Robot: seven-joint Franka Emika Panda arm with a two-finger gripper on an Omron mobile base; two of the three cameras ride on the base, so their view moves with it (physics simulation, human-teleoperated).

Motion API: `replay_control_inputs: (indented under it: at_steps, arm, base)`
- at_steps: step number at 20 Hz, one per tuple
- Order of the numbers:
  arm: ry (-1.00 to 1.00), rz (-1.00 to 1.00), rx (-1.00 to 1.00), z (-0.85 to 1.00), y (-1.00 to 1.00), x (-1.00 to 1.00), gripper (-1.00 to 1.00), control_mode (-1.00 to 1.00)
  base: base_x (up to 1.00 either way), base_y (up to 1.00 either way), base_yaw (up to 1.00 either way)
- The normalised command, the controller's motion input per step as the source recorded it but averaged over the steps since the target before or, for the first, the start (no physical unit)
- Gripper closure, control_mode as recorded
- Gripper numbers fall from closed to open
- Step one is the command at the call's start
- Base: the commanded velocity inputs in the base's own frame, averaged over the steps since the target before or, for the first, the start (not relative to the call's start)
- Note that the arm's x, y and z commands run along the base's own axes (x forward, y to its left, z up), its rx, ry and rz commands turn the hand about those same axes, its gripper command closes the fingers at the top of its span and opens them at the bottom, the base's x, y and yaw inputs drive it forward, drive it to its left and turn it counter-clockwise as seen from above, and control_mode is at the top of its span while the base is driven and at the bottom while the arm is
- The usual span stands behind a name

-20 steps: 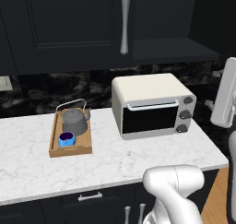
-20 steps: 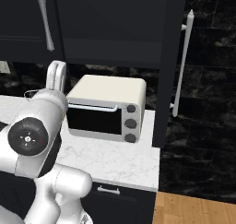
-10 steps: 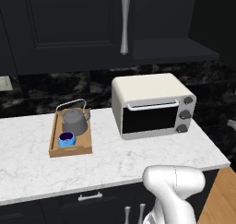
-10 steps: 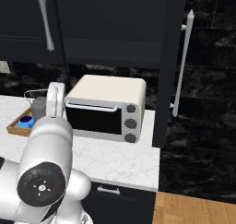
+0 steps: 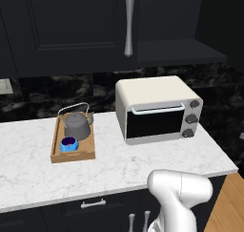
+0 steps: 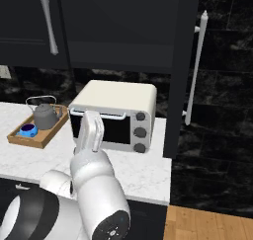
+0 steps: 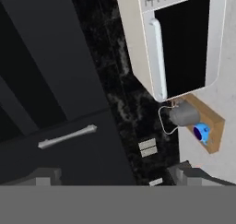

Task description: Pick the kettle from the counter and place it on the tray. Then pick the mug from the cabinet and place it on the tray. Then close the cabinet doors.

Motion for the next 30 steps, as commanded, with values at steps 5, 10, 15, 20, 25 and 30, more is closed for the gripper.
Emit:
replay_control_inputs:
  at_steps: [5,10,15,20,25,30]
  arm:
    - [-0.27,0.0,0.24,-0.83,0.01,0.3,-1.0,-1.0]
    - [-0.06,0.0,0.3,-0.22,-0.25,0.48,-1.0,-1.0]
    - [0.1,0.0,0.2,-0.12,-0.53,0.63,-1.0,-1.0]
    - [0.13,0.0,0.23,-0.17,-0.8,0.62,-1.0,-1.0]
    - [0.05,0.01,0.23,-0.2,-0.74,0.4,-1.0,-1.0]
    - [-0.02,0.07,0.16,0.0,-0.38,0.07,-1.0,-1.0]
  base:
    - [0.0,0.0,0.0]
    - [0.0,0.0,0.0]
    - [0.0,0.0,0.0]
    - [0.0,0.0,0.0]
    - [0.0,0.0,0.0]
    - [0.0,0.0,0.0]
